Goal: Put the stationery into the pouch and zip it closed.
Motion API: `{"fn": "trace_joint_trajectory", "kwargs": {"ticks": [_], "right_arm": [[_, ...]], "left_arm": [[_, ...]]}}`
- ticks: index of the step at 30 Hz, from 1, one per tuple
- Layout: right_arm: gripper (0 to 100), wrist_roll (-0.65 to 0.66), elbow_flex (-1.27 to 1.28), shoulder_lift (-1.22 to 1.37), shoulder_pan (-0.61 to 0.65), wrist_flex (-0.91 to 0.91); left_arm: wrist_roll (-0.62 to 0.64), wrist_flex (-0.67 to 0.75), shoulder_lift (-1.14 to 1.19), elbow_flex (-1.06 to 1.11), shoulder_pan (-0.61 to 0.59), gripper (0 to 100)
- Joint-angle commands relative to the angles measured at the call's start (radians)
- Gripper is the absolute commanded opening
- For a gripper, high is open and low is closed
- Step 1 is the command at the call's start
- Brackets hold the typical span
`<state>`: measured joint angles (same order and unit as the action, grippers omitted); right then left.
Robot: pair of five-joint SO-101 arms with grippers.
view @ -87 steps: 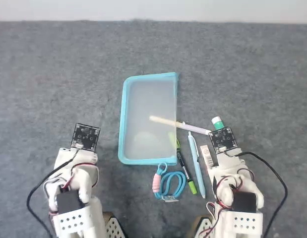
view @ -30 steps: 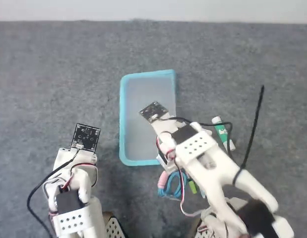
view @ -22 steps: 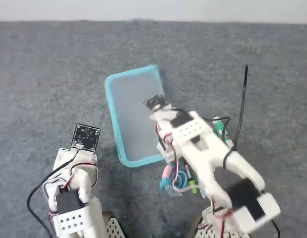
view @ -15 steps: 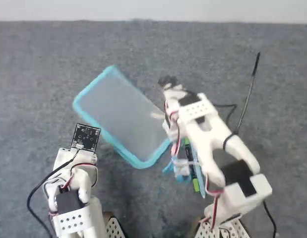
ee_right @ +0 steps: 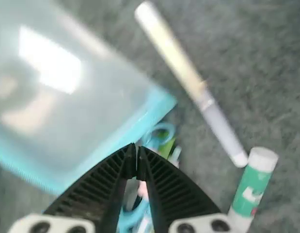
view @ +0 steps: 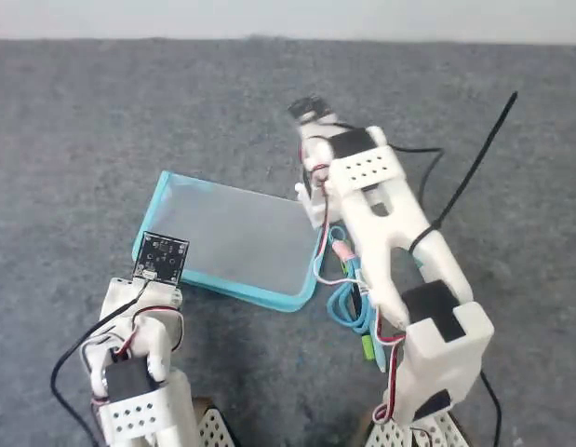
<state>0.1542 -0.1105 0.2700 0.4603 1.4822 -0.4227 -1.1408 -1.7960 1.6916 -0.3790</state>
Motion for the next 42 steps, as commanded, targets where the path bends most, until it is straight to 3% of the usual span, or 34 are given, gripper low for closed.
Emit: {"fn": "trace_joint_trajectory", "kwargs": {"ticks": [1,8,15,18,36,42], "right_arm": [[0.7,0.130,-0.049,-0.021,0.067,0.128],[2.2,0.187,0.051,-0.018,0.074,0.104],[24.5,0.189,0.089,-0.012,0.010,0.012],[28.7,0.186,0.091,-0.008,-0.005,-0.010],[26.8,0.186,0.256,-0.008,-0.018,-0.176],[3.4,0.187,0.250,0.015,-0.018,-0.176]], "left_arm": [[-0.011,0.034,-0.018,-0.005,-0.002,11],[-0.011,0.034,-0.018,-0.005,-0.002,11],[-0.011,0.034,-0.018,-0.005,-0.002,11],[-0.011,0.034,-0.017,-0.005,0.000,11],[-0.011,0.032,-0.017,-0.005,0.028,11],[-0.011,0.032,-0.017,-0.005,0.029,11]]}}
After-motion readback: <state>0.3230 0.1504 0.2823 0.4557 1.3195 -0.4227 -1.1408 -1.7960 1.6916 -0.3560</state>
